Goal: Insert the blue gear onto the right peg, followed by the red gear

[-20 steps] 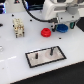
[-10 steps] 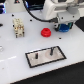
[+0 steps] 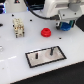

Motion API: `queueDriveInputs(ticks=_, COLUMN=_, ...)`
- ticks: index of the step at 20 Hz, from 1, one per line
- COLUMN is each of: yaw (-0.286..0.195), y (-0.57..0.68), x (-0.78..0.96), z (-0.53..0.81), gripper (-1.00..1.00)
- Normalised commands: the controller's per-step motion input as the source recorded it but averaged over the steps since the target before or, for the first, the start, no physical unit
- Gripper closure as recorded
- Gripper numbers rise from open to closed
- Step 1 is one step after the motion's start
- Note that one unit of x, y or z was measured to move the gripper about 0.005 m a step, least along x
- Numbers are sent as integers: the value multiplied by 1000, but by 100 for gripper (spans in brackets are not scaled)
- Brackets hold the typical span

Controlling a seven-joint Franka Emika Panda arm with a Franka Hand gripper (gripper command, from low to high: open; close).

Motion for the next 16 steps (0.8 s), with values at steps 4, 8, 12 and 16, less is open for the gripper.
queueDriveInputs(ticks=4, yaw=0, y=-239, x=449, z=536, gripper=100)
queueDriveInputs(ticks=8, yaw=0, y=-302, x=541, z=512, gripper=100)
queueDriveInputs(ticks=12, yaw=0, y=-366, x=616, z=498, gripper=100)
queueDriveInputs(ticks=16, yaw=0, y=-344, x=657, z=437, gripper=100)
